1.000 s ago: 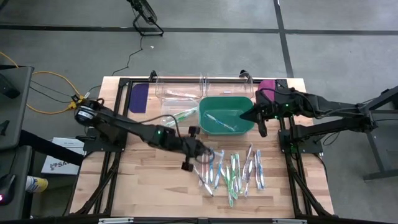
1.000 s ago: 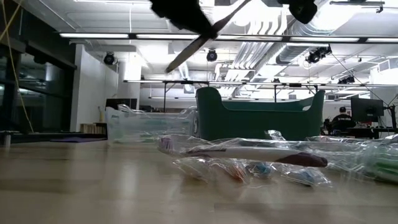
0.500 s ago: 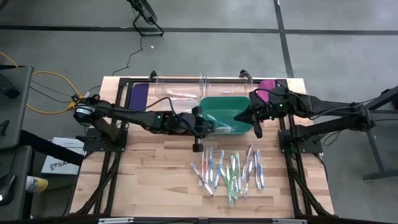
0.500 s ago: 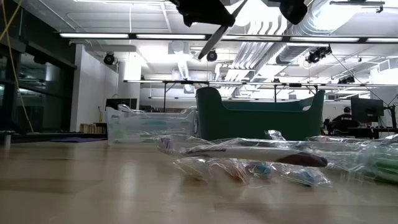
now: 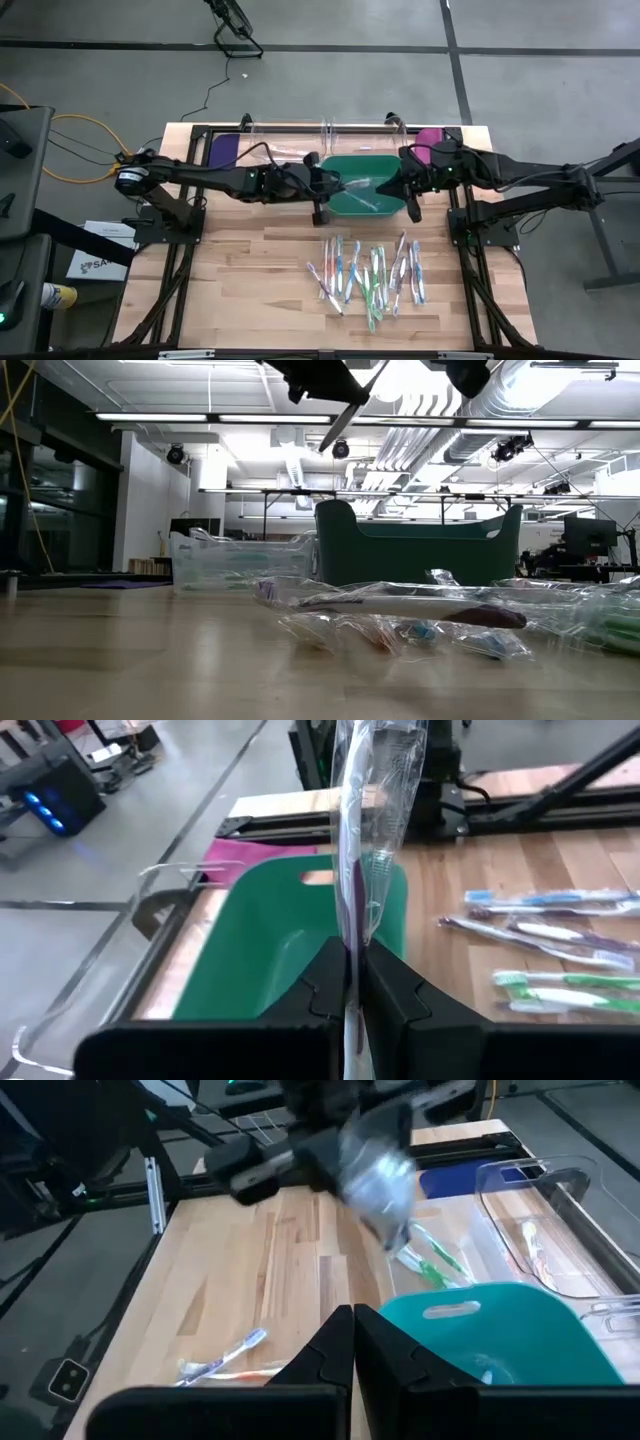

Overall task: Pick & Place Toothbrushes
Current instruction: Put the purple toothbrush into the right transparent bin

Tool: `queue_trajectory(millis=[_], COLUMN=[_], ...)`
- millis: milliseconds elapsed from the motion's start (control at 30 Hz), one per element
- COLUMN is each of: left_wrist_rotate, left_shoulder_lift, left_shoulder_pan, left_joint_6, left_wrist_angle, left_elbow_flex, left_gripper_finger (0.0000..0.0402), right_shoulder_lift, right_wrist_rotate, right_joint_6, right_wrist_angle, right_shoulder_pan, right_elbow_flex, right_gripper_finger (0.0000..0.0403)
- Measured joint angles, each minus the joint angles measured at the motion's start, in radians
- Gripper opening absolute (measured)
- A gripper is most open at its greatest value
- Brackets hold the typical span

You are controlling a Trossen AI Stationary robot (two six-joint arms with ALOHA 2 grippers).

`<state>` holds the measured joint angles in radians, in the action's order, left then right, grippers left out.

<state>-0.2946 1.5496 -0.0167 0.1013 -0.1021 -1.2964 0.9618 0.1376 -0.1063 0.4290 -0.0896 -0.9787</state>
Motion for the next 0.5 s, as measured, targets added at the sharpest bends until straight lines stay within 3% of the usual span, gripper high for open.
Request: queue_trajectory(millis=[333,500], left_wrist_rotate=[0.01,0.029], left_shoulder_lift=[-0.032,-0.032], left_shoulder_pan=[0.028,0.03], left_joint_6=[0.012,0.025], left_wrist_angle=[0.0,-0.005], left_elbow_flex=[0.0,0.0], left_gripper_finger=[0.0011,0.0023], right_shoulder_lift=[0.031,0.063], right_wrist_rotate=[-0.033,-0.065], right_joint_6=[-0.013,-0.053], right_wrist_angle=[-0.055,-0.131], right_shoulder_pan=[0.0,0.0], right_elbow_flex=[0.0,0.0], right_gripper_finger=[0.0005,0.003])
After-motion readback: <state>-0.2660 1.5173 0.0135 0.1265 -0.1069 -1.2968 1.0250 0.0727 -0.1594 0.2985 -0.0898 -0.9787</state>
